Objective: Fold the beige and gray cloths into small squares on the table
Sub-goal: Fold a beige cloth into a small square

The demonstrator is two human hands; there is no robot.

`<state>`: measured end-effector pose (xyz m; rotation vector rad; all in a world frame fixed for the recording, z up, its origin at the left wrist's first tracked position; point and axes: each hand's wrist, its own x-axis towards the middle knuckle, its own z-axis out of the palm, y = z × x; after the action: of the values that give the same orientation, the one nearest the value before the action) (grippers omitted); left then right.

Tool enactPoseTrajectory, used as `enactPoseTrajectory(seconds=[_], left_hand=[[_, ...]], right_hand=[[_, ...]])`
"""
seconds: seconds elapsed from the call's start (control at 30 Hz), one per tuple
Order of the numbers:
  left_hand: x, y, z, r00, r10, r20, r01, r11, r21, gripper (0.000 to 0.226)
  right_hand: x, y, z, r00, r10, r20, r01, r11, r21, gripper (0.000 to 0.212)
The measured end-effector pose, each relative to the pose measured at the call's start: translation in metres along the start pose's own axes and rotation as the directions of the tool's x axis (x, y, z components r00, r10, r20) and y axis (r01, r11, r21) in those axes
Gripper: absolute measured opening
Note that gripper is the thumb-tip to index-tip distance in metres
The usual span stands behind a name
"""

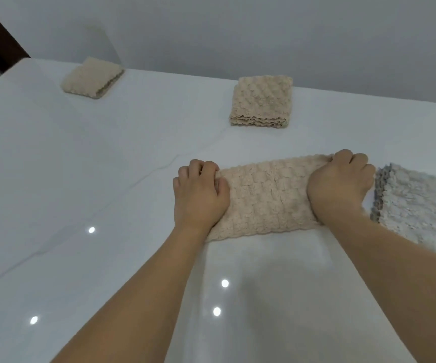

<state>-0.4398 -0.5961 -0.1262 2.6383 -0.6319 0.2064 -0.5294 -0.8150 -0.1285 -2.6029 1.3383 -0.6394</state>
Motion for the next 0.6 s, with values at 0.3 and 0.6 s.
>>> enactPoseTrajectory(seconds=[0.3, 0.6], left_hand=[[-0.001, 0.003, -0.007, 0.998, 0.007, 0.056, 0.001, 0.989, -0.145, 0.009], [0.004, 0.005, -0.007, 0.997, -0.059, 0.045, 0.061, 0.997, -0.055, 0.031]], right_hand=[[0.001, -0.004, -0.002, 1.0, -0.011, -0.004, 0.011, 1.0, -0.021, 0.024], [0.005, -0.006, -0.001, 1.0, -0.006, -0.002, 0.006, 0.999, 0.051, 0.024]])
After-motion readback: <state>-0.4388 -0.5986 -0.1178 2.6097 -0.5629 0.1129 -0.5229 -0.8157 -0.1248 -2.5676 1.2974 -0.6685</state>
